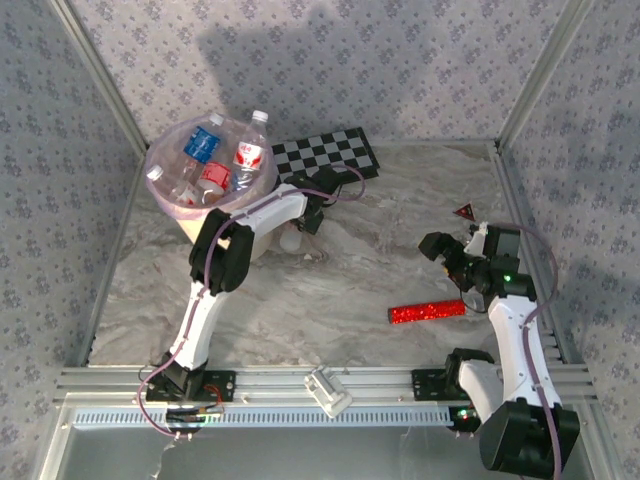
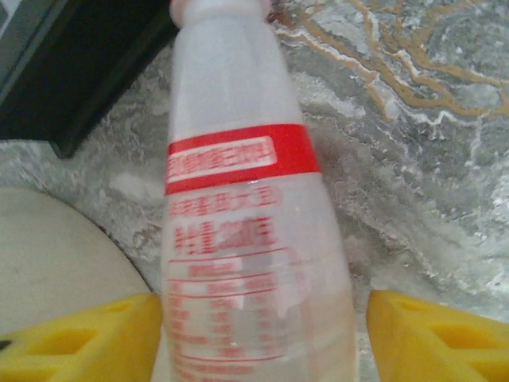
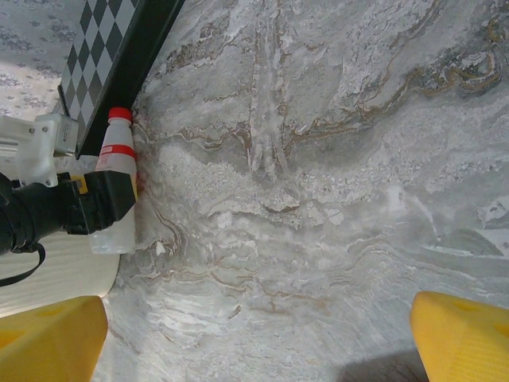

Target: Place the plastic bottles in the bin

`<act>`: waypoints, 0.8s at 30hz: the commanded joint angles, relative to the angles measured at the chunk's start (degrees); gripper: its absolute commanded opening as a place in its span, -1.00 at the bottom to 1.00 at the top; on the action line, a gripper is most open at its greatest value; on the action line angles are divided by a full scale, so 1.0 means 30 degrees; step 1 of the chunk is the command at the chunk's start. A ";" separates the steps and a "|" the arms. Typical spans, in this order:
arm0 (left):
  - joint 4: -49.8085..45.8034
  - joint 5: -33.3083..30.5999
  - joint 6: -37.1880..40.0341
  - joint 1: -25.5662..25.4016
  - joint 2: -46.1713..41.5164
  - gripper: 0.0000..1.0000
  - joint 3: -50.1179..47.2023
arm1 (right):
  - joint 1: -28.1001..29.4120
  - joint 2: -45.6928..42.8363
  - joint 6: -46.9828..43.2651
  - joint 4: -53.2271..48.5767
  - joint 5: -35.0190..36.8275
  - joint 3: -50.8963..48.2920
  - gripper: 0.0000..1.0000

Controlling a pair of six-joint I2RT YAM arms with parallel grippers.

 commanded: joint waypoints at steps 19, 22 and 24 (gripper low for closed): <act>0.5943 0.6241 0.0139 -0.2748 -0.9758 -0.23 -0.7477 | 0.2127 0.1665 0.0397 0.3893 -0.5997 0.1937 0.96; 0.9512 0.8191 -0.0650 -0.2727 -1.2149 -0.22 -1.0564 | 0.3194 0.2206 0.0838 0.5152 -0.5868 0.2208 0.92; 1.2410 0.9224 -0.1121 -0.2679 -1.3658 -0.19 -1.2626 | 0.3943 0.2361 0.0488 0.5579 -0.5809 0.2438 0.89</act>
